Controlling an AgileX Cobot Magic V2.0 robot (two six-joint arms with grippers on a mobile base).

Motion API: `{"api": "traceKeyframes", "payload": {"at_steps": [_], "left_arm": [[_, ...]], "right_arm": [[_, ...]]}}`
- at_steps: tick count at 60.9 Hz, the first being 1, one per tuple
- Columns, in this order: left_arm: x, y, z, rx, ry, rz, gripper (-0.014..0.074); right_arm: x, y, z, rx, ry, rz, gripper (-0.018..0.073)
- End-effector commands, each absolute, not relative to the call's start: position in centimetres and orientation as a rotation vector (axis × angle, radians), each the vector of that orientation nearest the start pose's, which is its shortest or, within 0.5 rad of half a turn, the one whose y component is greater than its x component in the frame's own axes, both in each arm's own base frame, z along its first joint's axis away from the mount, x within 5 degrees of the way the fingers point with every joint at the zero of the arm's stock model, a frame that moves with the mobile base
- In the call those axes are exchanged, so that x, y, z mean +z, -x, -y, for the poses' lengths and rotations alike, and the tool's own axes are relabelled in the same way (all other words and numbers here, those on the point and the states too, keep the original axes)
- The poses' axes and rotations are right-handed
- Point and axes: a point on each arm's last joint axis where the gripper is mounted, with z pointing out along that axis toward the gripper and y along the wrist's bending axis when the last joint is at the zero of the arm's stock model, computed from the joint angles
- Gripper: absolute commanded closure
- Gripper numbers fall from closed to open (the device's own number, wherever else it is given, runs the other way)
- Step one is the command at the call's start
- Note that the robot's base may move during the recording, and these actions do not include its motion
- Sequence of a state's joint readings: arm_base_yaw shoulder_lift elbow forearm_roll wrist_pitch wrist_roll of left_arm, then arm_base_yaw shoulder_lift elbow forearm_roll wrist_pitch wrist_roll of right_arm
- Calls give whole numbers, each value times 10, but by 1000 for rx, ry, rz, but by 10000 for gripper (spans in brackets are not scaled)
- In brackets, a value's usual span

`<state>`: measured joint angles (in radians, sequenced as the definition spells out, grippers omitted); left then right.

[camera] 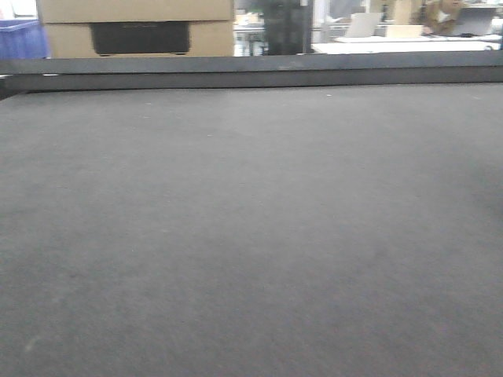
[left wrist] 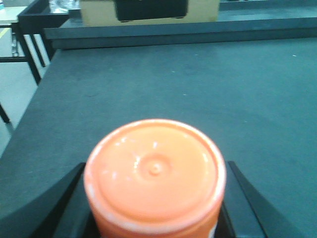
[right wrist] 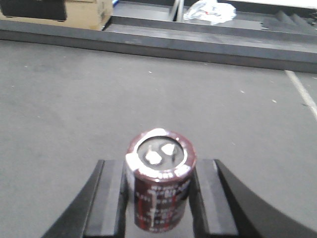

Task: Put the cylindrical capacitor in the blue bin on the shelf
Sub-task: 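Drive the base away from the table toward the bin shelf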

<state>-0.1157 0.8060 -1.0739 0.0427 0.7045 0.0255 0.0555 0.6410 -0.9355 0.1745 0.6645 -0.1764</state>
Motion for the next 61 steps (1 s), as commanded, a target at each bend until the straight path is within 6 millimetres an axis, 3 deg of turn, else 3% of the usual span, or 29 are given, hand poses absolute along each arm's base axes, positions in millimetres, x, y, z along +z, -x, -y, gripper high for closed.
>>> {"api": "traceKeyframes", "payload": {"at_steps": [1, 23, 45, 61], "left_arm": [[433, -144, 15, -19, -152, -1889, 708], [433, -144, 15, -19, -152, -1889, 708], [442, -122, 13, -22, -146, -1822, 708], [443, -121, 13, -22, -145, -1818, 708]], "right_arm": [[416, -107, -16, 102, 164, -1796, 721], [416, -107, -16, 102, 164, -1795, 721], [416, -107, -15, 102, 164, -1793, 721], [416, -107, -15, 102, 163, -1791, 721]]}}
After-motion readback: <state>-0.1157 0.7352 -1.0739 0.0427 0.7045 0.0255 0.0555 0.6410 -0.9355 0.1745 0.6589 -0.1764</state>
